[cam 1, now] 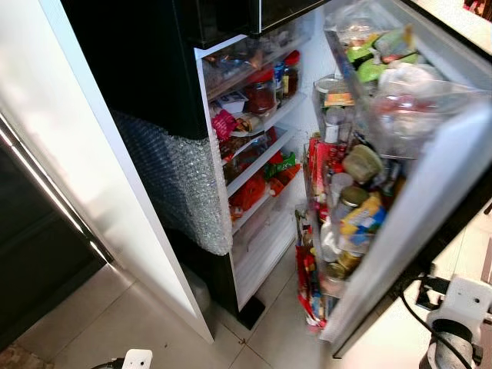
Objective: Restocking fridge
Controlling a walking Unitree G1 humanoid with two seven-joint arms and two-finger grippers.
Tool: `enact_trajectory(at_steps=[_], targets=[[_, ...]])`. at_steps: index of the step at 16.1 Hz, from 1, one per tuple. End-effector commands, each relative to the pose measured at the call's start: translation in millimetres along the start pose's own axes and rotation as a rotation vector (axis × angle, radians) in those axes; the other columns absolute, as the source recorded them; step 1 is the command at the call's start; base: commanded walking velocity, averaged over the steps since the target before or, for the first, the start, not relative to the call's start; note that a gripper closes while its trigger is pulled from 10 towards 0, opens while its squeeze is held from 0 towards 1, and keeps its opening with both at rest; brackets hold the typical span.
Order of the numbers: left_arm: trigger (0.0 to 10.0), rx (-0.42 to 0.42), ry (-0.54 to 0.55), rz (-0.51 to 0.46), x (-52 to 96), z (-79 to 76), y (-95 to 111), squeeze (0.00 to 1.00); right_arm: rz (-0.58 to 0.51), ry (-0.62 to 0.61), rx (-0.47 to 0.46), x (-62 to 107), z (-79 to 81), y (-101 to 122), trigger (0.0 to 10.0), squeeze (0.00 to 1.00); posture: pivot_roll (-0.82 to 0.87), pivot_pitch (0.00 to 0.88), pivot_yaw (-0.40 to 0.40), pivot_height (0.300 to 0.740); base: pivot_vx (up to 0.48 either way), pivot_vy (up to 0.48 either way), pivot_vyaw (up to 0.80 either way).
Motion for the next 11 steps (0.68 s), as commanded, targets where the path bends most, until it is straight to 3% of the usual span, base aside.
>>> enact_trajectory(at_steps=[1,4,5,7,9,11], targets=[[10.0,-0.02,-0.004,0.025,1.3,3.1,-6.8,0.0,-0.076,0.164,-0.029,-1.2,24.9,22.7,10.0,0.0,-0.1,0.0,0.041,0.74,0.0,0.0,0.0],[10.0,-0.025,-0.003,0.027,1.0,3.6,-6.1,0.0,-0.082,0.476,-0.064,8.8,72.4,37.9,10.0,0.0,-0.11,0.0,0.038,0.74,0.0,0.0,0.0],[10.0,-0.027,-0.002,0.025,0.9,3.8,-5.3,0.0,-0.078,0.622,-0.02,17.9,96.7,40.3,10.0,0.0,-0.1,0.0,0.035,0.74,0.0,0.0,0.0],[10.0,-0.025,-0.001,0.022,0.7,3.5,-4.5,0.0,-0.061,0.788,-0.061,32.0,126.9,48.5,10.0,0.0,-0.09,0.0,0.029,0.74,0.0,0.0,0.0],[10.0,-0.018,0.001,0.019,0.6,3.2,-3.8,0.0,-0.054,0.873,-0.065,38.3,138.6,52.0,10.0,0.0,-0.09,0.0,0.025,0.74,0.0,0.0,0.0],[10.0,-0.017,0.0,0.018,0.3,2.5,-3.0,0.0,-0.044,0.868,-0.065,34.3,135.8,51.0,10.0,0.0,-0.09,0.0,0.018,0.74,0.0,0.0,0.0]])
Point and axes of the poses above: a point about 5 cm out from each wrist's last joint towards the gripper, its own x axis pointing back from the gripper into the wrist, its own y axis along the axis of the wrist's last joint, z = x × y, the point moved 4 cm from there along -x, pointing out of the wrist towards the gripper, and after that the axes turned 6 degrees about -x, right-handed, at the moved point
